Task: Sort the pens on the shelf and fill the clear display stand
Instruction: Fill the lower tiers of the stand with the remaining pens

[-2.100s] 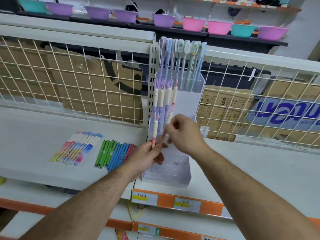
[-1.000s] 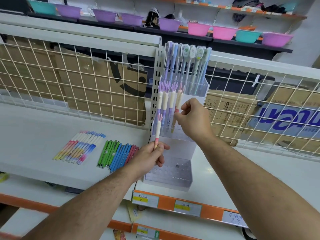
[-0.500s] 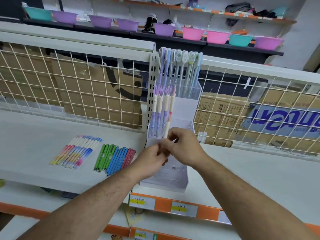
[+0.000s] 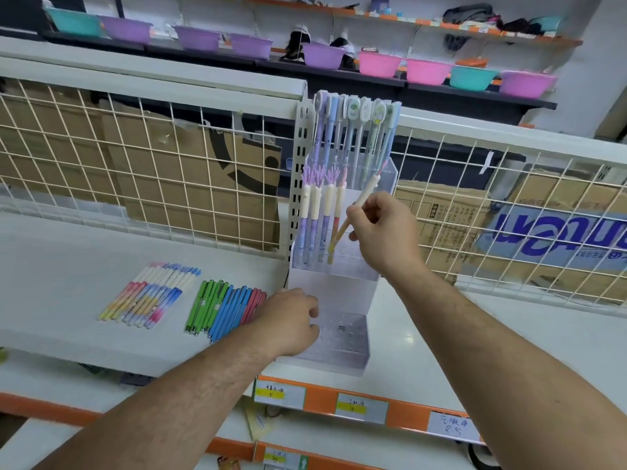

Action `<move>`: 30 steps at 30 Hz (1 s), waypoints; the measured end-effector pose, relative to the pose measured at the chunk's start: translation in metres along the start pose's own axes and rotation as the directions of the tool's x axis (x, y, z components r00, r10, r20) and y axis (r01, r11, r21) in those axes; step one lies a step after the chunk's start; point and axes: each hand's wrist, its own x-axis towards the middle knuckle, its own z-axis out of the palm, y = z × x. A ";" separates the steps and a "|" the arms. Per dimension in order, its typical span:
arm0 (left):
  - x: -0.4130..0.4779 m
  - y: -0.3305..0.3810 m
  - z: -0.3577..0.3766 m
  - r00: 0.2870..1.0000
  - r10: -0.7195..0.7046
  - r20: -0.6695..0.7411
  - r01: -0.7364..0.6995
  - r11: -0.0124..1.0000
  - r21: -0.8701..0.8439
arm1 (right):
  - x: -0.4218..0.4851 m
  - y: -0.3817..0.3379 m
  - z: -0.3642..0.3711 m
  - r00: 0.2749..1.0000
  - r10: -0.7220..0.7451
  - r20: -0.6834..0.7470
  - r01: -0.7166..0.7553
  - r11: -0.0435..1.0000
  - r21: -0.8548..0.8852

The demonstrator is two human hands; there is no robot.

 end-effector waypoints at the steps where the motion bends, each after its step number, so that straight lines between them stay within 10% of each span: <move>1: 0.000 0.000 0.001 1.000 0.006 0.001 -0.006 1.000 0.019 | 0.001 -0.001 0.001 1.000 -0.004 -0.005 0.004 1.000 -0.009; 30: -0.002 0.001 0.001 1.000 0.031 0.000 -0.031 0.999 0.031 | -0.004 0.016 0.020 0.992 0.016 0.128 0.024 0.951 -0.307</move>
